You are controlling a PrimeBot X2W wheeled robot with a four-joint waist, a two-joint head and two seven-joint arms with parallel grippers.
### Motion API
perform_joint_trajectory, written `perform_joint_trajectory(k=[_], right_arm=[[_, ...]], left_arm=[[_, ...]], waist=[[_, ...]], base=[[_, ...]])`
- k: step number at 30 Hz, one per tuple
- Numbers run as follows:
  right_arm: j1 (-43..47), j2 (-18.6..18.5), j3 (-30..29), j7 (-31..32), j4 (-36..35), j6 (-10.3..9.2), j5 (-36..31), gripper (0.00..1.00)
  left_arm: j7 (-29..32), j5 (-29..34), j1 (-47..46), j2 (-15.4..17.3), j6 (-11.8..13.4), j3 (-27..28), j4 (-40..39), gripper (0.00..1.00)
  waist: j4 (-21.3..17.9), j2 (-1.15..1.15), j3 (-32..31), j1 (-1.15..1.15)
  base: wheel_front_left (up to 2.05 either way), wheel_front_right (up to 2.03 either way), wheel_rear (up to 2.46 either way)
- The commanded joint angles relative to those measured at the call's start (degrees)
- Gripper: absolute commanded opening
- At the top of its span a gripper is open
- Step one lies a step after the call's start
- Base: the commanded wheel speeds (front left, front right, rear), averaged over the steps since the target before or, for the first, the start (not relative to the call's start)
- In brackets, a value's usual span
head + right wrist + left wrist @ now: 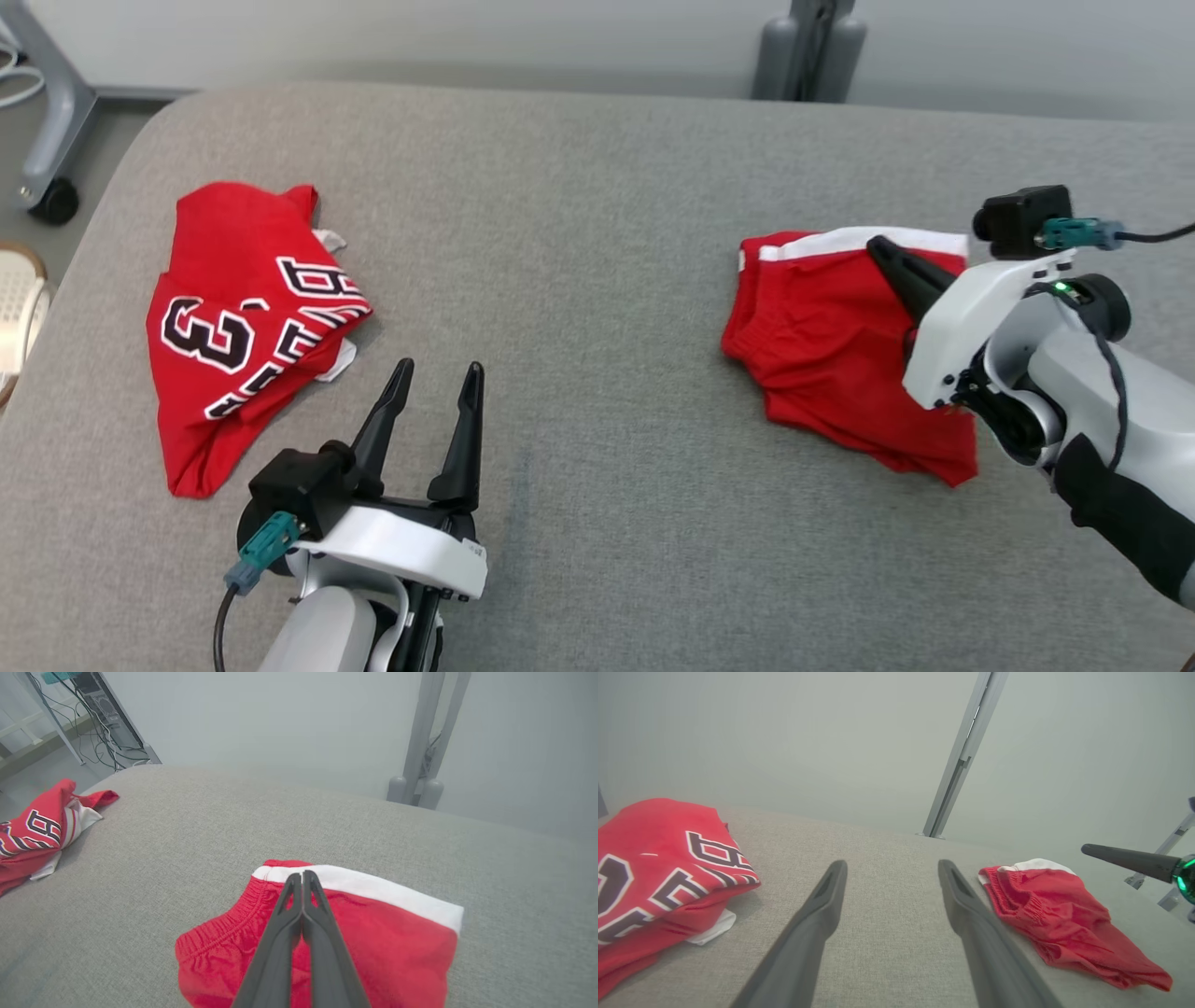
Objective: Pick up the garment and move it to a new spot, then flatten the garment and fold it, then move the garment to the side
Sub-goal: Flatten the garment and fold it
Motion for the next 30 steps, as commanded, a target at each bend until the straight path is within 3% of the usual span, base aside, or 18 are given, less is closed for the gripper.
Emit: perform_joint_trajectory(k=[1, 5, 8, 14, 20, 30], right_arm=[[0.4, -0.8, 0.0, -2.0, -0.1, 0.00, 0.2, 0.00], [1.1, -2.3, -1.5, -5.9, 0.9, 0.00, -1.3, 0.00], [1.6, -3.3, -6.5, -6.7, 0.7, 0.00, -3.5, 0.00], [13.2, -4.1, -32.7, -6.6, -8.2, 0.00, -20.2, 0.00], [30.1, 1.6, -52.2, -6.5, -20.3, 0.00, -36.7, 0.00], [46.2, 11.7, -66.5, -6.5, -32.4, 0.00, -49.8, 0.00]], left_arm=[[-0.2, 0.4, 0.7, 0.2, 0.0, 0.6, -0.1, 1.00], [-0.2, 0.6, 2.0, 0.2, 0.2, 1.9, -1.1, 1.00], [-0.2, 0.7, 3.0, 0.2, 0.5, 3.1, -2.3, 1.00], [-0.2, 1.2, 5.5, 0.2, 0.5, 5.8, -4.7, 1.00], [-0.2, 1.8, 7.0, 0.2, 0.3, 7.2, -6.0, 1.00], [-0.2, 3.1, 9.8, 0.2, -0.5, 8.5, -7.4, 1.00]], waist=[[-1.7, 0.00, -2.2, 0.00], [-3.2, 0.00, -4.5, 0.00], [-4.5, 0.00, -5.9, 0.00], [-7.4, 0.00, -8.1, 0.00], [-9.4, 0.00, -8.9, 0.00], [-11.0, 0.00, -9.7, 0.00]], base=[[0.00, 0.00, 0.00], [0.00, 0.00, 0.00], [0.00, 0.00, 0.00], [0.00, 0.00, 0.00], [0.00, 0.00, 0.00], [0.00, 0.00, 0.00]])
